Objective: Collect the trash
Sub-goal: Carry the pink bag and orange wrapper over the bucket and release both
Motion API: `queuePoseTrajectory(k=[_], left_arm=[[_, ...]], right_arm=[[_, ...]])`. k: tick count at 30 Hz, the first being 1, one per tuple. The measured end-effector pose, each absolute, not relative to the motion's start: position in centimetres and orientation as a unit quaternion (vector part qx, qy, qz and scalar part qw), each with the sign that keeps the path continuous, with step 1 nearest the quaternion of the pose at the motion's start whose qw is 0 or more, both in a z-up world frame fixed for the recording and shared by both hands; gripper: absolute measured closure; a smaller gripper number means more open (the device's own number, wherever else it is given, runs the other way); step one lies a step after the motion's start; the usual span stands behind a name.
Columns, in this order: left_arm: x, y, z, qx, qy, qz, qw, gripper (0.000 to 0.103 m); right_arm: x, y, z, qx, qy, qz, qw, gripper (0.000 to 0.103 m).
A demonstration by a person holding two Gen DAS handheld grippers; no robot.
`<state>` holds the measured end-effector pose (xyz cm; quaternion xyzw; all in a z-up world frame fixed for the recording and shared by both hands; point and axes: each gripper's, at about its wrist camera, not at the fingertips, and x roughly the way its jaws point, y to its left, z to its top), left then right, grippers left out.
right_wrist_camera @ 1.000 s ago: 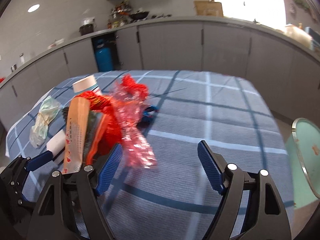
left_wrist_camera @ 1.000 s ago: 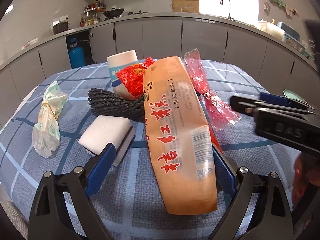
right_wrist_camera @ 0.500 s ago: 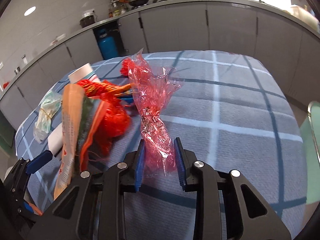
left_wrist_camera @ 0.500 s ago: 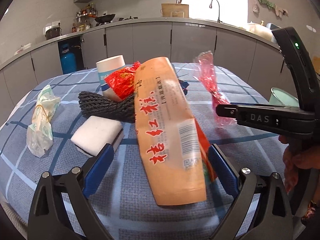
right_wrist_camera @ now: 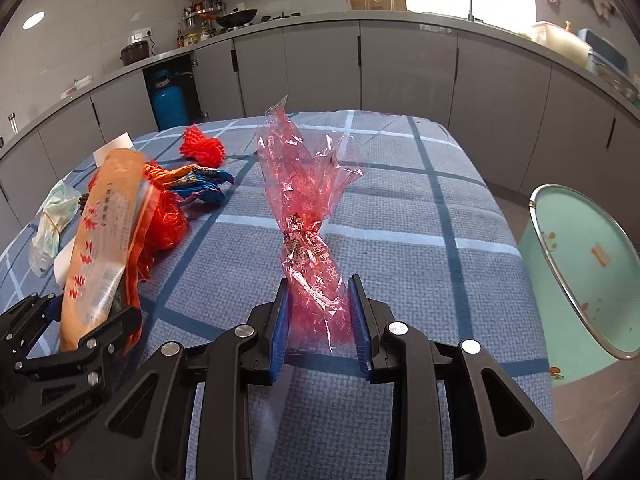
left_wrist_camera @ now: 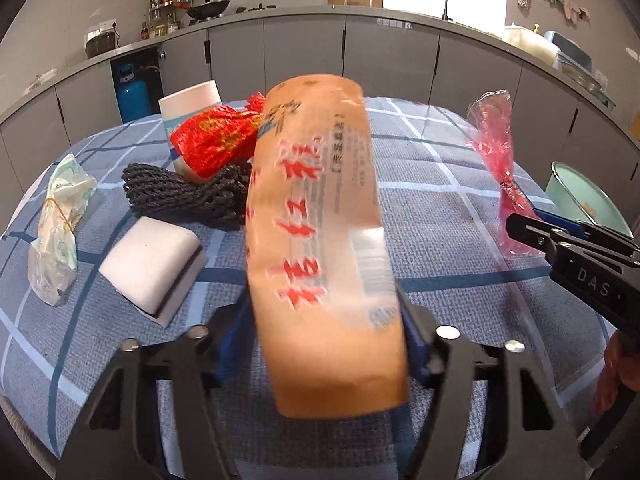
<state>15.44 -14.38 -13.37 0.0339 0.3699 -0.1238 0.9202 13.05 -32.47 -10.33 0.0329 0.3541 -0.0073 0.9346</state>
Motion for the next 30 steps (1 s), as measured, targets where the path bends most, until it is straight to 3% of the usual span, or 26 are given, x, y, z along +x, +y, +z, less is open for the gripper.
queuePoseTrajectory(k=[12,30], left_arm=[[14.3,-15.6,-12.7,0.055,0.346,-0.118,0.929,0.066],[13.5,-27.6,-9.2,0.099,0.305,-0.232,0.918,0.067]], right_arm=[[11.8,-34.5,-9.7,0.058,0.332,-0.030,0.941,0.074],[7.1,-44.5,-6.5,0.099,0.264,-0.158,0.946,0.074]])
